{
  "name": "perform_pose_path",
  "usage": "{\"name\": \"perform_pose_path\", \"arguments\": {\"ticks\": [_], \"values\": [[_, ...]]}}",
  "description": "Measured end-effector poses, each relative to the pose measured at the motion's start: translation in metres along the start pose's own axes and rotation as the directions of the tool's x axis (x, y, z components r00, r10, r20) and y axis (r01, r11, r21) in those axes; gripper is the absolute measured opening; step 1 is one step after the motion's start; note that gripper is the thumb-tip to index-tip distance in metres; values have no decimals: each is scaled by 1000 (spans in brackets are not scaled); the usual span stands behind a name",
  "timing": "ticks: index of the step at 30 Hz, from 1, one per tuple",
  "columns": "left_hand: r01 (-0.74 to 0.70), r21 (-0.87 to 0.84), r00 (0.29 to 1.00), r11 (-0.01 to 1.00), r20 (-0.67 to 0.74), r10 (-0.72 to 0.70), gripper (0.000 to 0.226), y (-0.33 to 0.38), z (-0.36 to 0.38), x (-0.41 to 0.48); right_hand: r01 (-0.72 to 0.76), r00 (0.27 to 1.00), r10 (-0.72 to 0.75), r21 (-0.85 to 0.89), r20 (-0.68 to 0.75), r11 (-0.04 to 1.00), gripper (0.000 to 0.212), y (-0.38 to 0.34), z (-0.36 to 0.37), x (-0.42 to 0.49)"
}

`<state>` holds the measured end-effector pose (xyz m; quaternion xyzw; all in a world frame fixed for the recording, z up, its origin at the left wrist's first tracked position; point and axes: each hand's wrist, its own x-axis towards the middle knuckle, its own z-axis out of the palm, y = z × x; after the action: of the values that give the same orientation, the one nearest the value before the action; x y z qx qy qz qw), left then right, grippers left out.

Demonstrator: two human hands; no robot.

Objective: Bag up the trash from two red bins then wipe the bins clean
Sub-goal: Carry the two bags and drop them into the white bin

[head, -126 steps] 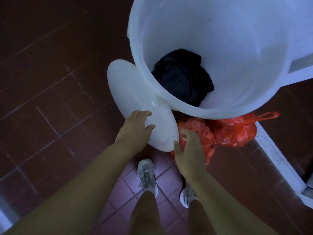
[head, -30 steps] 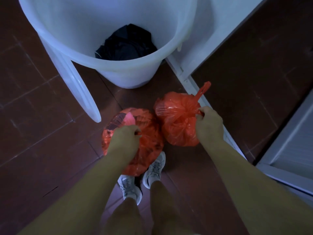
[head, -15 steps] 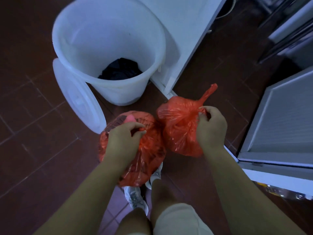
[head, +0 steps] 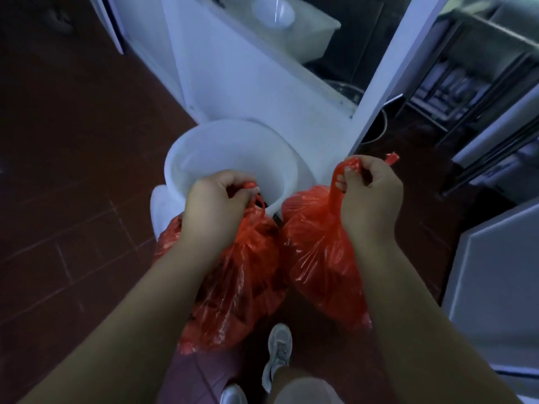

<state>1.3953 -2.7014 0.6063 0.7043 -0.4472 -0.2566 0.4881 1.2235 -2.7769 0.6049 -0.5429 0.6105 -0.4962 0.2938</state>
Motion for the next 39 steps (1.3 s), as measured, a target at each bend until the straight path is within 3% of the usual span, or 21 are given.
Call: {"name": "perform_pose_path", "arguments": {"ticks": [5,8,13,18,27,36,39], "values": [[-1,-43,996,999,-93,-3,16,29,-11,48,67,994,-74,89,76,994,16,-40,17,39],[8,26,983,1000,-183,-3,15,35,-17,84,82,988,-96,116,120,990,14,-52,29,68],[45,114,960,992,-278,-12,22,35,-19,134,112,970,-127,87,205,990,19,-56,51,113],[102,121,936,987,-348,-54,13,30,-12,181,111,953,-122,55,279,992,19,-55,72,156],[209,105,938,972,-302,-169,12,0,17,265,47,936,-23,-58,352,997,15,-41,122,218],[225,171,969,959,-143,-201,14,-40,42,356,-4,969,37,-134,244,991,12,-45,174,271],[231,162,973,959,-64,-224,14,-51,58,374,-13,975,43,-136,218,991,24,-46,184,281]]}}
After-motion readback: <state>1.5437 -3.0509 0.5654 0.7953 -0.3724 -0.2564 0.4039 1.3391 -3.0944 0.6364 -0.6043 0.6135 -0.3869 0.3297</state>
